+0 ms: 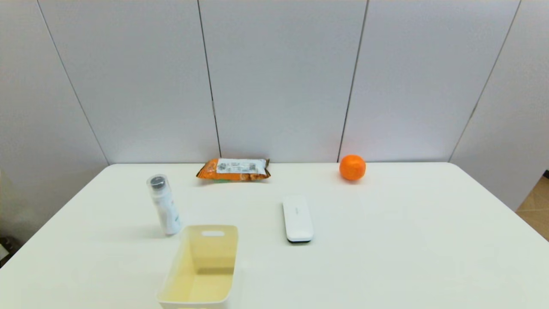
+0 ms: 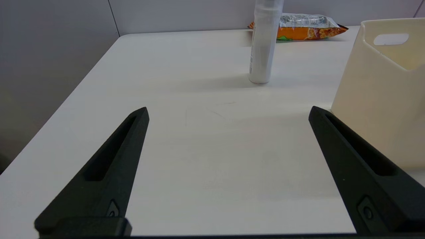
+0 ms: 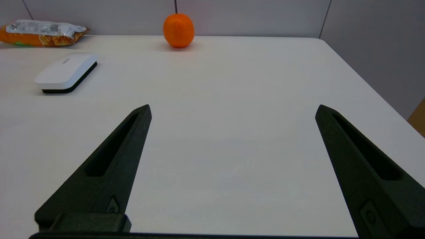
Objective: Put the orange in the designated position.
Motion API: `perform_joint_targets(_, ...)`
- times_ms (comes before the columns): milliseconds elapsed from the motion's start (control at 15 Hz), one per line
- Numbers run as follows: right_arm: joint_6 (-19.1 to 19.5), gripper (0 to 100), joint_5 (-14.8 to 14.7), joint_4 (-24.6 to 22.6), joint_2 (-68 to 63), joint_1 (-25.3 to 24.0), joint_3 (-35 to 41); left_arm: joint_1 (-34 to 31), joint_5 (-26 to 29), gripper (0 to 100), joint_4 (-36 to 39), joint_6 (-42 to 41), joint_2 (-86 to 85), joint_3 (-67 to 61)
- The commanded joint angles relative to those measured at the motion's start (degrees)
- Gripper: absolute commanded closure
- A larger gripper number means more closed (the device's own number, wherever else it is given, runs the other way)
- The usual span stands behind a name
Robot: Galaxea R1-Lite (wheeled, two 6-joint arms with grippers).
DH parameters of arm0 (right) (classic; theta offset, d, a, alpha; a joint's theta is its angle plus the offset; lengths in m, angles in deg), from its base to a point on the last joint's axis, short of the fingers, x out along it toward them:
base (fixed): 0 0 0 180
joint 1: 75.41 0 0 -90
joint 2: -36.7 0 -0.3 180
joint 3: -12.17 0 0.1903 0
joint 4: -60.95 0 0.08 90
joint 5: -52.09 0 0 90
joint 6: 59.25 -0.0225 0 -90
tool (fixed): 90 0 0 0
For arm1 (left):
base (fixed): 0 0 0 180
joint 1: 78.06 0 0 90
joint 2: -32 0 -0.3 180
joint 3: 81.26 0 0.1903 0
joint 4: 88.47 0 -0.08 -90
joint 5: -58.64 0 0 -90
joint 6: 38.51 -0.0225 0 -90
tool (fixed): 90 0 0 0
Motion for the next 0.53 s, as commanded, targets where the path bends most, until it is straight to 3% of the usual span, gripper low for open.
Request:
perform_joint_targets(67,0.11,0,0.04,-0.02,0.01,0.0,0.01,-0.01,0.0,0,0.01,-0.03,0.0,-0.01)
perform_joint_targets(533,0.2,0,0.04,0.59,0.01,0.0,-0.08,-0.01,0.0,0,0.01,-0.03,0.0,-0.01)
